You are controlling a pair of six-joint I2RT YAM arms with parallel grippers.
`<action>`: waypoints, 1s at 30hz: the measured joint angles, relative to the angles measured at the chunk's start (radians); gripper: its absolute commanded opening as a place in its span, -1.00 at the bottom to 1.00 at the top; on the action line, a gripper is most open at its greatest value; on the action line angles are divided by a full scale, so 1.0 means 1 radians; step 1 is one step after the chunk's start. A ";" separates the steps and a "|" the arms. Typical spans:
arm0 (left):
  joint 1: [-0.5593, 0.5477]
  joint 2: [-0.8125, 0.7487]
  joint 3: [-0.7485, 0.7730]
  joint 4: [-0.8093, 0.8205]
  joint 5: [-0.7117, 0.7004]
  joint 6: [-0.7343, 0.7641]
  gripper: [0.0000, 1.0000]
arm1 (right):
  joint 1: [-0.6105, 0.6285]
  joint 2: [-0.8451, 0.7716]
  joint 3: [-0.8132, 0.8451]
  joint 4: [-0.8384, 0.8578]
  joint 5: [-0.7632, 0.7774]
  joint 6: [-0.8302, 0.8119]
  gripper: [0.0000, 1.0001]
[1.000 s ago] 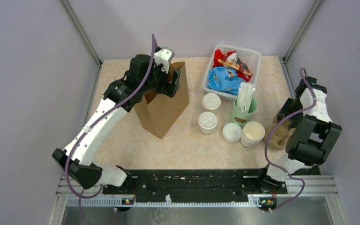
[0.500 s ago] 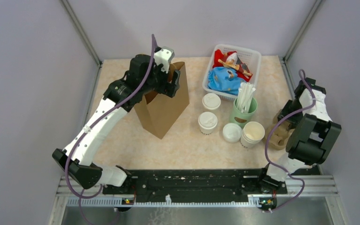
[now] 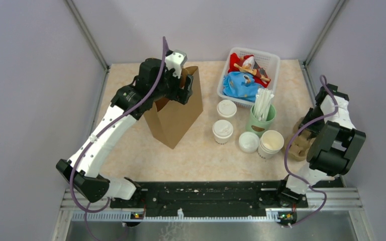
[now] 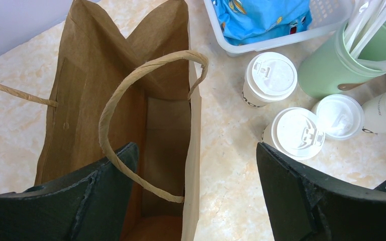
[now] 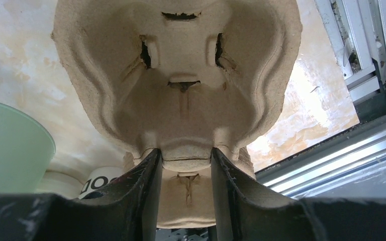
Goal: Pack the takeout coffee
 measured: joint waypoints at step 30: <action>-0.003 0.001 0.000 0.000 0.001 0.000 0.91 | 0.000 -0.080 0.257 -0.101 -0.036 0.028 -0.77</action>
